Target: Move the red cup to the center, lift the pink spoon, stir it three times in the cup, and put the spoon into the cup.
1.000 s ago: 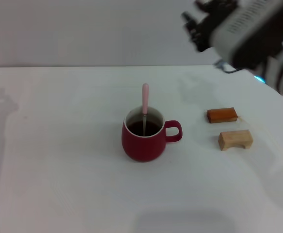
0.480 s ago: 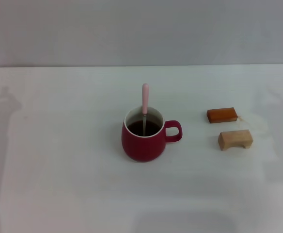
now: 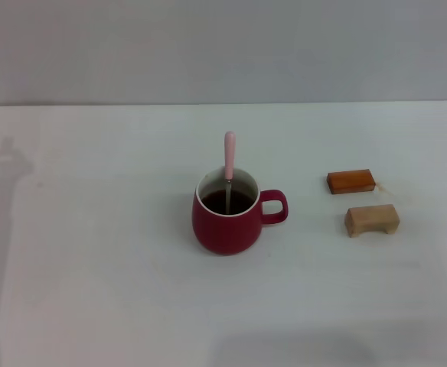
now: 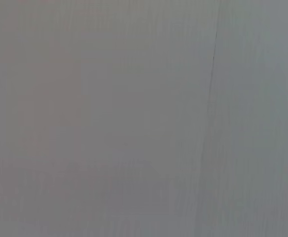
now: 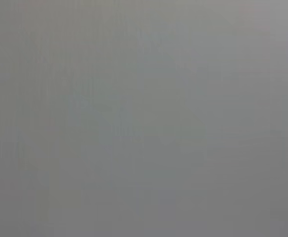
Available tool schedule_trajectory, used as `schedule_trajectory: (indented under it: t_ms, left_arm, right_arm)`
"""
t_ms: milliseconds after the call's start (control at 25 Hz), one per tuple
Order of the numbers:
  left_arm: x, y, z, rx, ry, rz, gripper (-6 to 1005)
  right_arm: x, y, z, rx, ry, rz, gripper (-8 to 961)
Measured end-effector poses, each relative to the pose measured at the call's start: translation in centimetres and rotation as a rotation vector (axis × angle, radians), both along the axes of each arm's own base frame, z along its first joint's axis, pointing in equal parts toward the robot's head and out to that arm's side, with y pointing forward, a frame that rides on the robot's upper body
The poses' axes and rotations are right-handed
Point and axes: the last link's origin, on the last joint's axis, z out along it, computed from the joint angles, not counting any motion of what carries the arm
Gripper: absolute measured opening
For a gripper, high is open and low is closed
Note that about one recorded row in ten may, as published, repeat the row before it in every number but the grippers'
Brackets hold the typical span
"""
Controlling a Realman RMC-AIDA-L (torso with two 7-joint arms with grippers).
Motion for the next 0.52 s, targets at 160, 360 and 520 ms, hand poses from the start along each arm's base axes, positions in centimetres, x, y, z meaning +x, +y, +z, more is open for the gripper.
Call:
schedule_trajectory:
  t_ms: [160,360,520]
  left_arm:
    - [-0.1,-0.1,0.0,0.001,0.001,0.001,-2]
    - [-0.2,-0.2,0.1,0.006,0.001,0.006,-2]
    - [-0.3,-0.2,0.1,0.004,0.003,0.007,-2]
  right_arm:
    - [1.0,-1.1,0.3,0.024,-0.009,-0.028,282]
    - [2.2,-1.5,0.7,0.044,-0.003,-0.079,282]
    - [2.7,-1.7,0.8,0.041,-0.009,-0.102,282]
